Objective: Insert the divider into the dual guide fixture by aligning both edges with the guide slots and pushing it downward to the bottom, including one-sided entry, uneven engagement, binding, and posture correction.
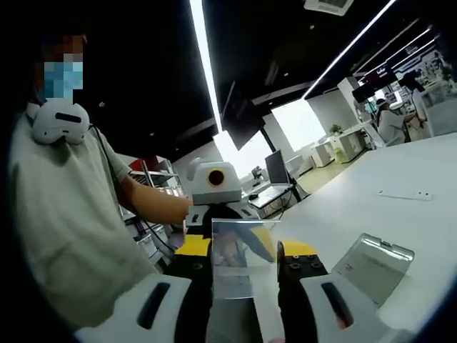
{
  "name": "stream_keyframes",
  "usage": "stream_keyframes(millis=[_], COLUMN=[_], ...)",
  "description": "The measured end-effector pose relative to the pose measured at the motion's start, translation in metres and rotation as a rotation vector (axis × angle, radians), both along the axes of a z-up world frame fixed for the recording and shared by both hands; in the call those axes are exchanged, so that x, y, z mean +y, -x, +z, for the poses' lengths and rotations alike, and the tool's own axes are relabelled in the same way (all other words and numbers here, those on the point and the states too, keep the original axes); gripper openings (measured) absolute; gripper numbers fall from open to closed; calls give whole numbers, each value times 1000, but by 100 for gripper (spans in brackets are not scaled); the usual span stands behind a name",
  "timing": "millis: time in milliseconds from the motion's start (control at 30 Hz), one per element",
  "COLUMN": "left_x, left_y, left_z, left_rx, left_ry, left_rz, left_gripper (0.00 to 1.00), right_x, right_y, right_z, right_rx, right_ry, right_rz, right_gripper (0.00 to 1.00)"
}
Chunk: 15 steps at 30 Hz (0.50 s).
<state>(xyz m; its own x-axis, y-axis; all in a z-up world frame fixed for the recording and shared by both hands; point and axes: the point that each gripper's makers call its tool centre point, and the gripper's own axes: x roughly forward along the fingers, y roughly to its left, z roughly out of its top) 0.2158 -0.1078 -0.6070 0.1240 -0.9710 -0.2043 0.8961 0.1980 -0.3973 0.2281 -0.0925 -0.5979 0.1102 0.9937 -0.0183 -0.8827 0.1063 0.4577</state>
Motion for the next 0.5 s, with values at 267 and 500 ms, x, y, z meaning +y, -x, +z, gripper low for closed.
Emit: stream_keyframes(millis=[267, 500], left_x=[8, 10], left_y=[-7, -12], left_z=[-21, -42], left_rx=[-95, -118], left_ry=[-139, -249], left_rz=[85, 178], left_gripper=[43, 36], right_x=[-6, -11], right_y=[-17, -31], right_z=[-19, -46], right_rx=[31, 83], right_ry=[68, 170], right_rz=[-92, -175], right_gripper=[31, 31])
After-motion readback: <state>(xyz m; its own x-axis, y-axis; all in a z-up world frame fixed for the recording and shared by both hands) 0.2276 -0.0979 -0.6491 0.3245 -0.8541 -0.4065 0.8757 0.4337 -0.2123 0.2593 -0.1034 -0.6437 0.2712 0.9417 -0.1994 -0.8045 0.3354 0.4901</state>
